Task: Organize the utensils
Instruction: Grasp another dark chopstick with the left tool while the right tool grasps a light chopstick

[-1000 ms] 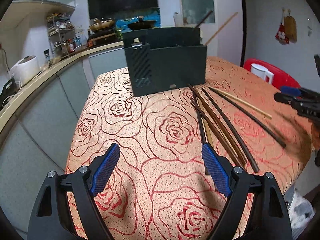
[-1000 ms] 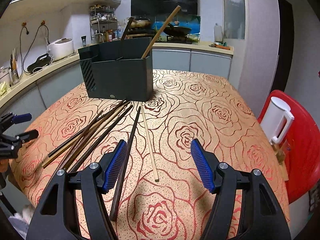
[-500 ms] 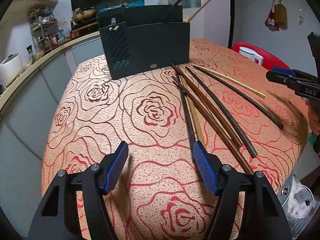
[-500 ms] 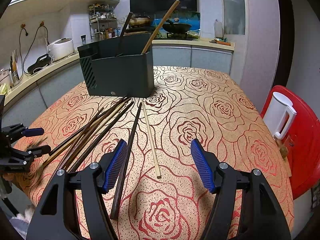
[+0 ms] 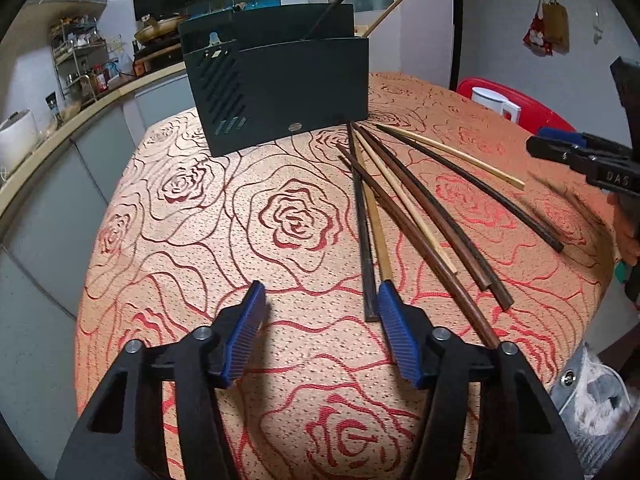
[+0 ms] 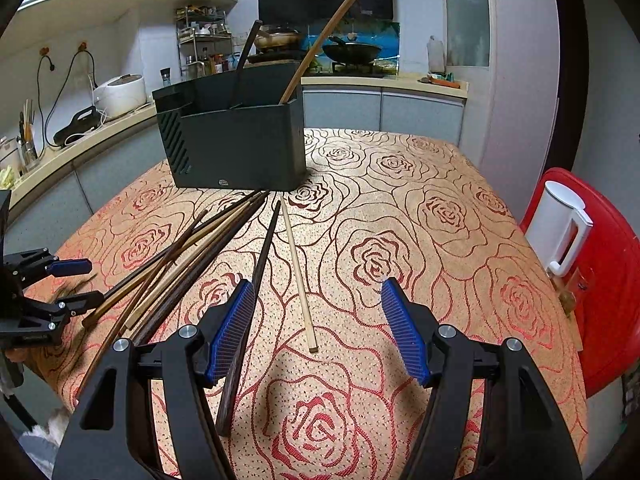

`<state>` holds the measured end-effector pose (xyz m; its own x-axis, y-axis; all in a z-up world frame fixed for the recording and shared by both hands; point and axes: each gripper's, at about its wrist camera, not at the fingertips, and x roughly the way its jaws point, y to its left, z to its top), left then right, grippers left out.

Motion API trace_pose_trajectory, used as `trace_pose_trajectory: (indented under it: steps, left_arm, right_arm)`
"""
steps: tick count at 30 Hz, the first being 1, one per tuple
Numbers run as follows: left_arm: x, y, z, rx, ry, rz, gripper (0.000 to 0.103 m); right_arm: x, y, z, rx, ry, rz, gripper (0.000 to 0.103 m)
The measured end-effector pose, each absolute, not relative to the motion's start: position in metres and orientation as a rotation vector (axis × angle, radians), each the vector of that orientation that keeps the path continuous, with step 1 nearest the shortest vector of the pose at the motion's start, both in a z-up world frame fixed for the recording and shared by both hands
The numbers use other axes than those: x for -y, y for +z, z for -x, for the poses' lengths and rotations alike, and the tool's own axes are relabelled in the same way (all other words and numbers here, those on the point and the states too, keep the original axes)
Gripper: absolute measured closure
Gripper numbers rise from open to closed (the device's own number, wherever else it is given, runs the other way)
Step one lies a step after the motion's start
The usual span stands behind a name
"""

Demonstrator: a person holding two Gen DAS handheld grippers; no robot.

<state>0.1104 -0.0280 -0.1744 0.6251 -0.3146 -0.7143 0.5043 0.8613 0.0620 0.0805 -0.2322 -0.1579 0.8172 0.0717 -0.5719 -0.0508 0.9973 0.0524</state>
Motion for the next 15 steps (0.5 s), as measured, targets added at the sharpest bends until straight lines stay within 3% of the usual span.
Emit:
trace_pose_trajectory:
  steps: [8,11,15]
  left_arm:
    - [0.032,-0.178,-0.111,-0.775,-0.492,-0.261,0.069]
    - [0.031,-0.178,-0.114,-0.78,-0.49,-0.227,0.083]
    - [0.038,-0.179,-0.112,-0.773,-0.534,-0.22,0.087]
  right_arm:
    - [0.235,-0.16,-0.081,-0.625,0.069,-0.051,0.04]
    - [0.235,-0.162,-0.083,-0.642,0.089,-0.058,0.045]
    - [0.231,-0.17,-0.087,-0.678,0.113,-0.045,0.054]
